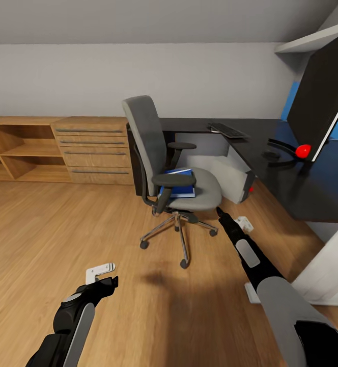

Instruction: In the bedroom, organize the workspace by keeping the computer under the desk, ensuring the monitor is on the desk, placing the keyboard on the desk next to the monitor, placing the mouse on the desk next to the keyboard, moving the folder from the swivel chair onto the desk next to the mouse, stacking the notebook on top of the folder with the pen on top of the notebook, and positioning the swivel chair next to the desk.

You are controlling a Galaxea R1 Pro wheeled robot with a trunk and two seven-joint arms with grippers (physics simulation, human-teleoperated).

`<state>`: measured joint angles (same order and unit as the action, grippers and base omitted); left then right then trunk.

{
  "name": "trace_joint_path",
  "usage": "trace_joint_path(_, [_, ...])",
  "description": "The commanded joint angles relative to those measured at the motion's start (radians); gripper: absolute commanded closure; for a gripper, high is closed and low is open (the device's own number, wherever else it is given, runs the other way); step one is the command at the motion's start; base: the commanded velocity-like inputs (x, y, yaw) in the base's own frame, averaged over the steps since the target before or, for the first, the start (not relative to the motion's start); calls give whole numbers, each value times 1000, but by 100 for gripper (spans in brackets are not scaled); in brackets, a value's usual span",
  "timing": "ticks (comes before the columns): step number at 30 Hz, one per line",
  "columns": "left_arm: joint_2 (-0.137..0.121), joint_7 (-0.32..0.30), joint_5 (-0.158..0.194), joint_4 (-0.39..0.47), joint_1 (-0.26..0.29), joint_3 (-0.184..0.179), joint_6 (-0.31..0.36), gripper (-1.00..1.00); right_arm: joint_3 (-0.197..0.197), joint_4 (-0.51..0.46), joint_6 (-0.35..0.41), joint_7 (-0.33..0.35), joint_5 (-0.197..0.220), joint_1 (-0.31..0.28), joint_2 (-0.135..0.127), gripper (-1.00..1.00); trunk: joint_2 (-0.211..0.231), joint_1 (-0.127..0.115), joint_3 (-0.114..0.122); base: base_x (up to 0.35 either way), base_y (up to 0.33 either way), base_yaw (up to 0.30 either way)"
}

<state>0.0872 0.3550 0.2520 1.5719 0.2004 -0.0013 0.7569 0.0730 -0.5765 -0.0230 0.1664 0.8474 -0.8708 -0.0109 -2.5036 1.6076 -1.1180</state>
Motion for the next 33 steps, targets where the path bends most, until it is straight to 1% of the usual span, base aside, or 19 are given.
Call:
trace_joint_path(1, [1, 9, 10, 1, 1, 0, 3, -100, 1, 2, -65, 22, 13, 0, 1, -100, 0, 0, -1, 55, 0, 0])
trace_joint_path(2, [1, 9, 10, 1, 1, 0, 3, -100, 1, 2, -109, 25, 14, 1, 1, -100, 0, 0, -1, 53, 0, 0])
trace_joint_path(5, [2, 9, 11, 0, 1, 0, 2, -100, 2, 3, -147, 28, 17, 1, 1, -100, 0, 0, -1, 189, 0, 0])
trace_joint_path(14, [2, 9, 12, 0, 1, 1, 2, -100, 6, 3, -160, 26, 21, 1, -2, -100, 0, 0, -1, 236, 0, 0])
trace_joint_path(15, [2, 9, 12, 0, 1, 1, 2, -100, 13, 14, -160, 25, 22, 1, -2, -100, 0, 0, -1, 271, 0, 0])
trace_joint_path(17, [1, 10, 12, 0, 1, 2, 2, -100, 41, 41, -158, 24, 23, 1, -3, -100, 0, 0, -1, 156, 0, 0])
trace_joint_path(18, [1, 8, 13, 1, 1, 3, 2, -100, 79, 55, -157, 24, 23, 1, -3, -100, 0, 0, -1, 184, 0, 0])
trace_joint_path(19, [1, 8, 13, 1, 1, 2, 2, -100, 94, 58, -157, 24, 24, 1, -3, -100, 0, 0, -1, 233, 0, 0])
trace_joint_path(21, [2, 8, 13, 2, 1, 2, 1, -100, 112, 63, -157, 24, 24, 1, -3, -100, 0, 0, -1, 265, 0, 0])
trace_joint_path(25, [2, 8, 13, 2, 1, -1, 1, -100, 125, 66, -156, 23, 24, 1, -3, -100, 0, 0, -1, 134, 0, 0])
trace_joint_path(30, [2, 6, 13, 2, 1, -2, 1, -100, 127, 79, -156, 24, 24, 1, -2, -100, 0, 0, -1, 214, 0, 0])
trace_joint_path(33, [1, 7, 13, 2, 1, 2, 1, -100, 127, 106, -156, 19, 25, 1, 0, -100, 0, 0, -1, 104, 0, 0])
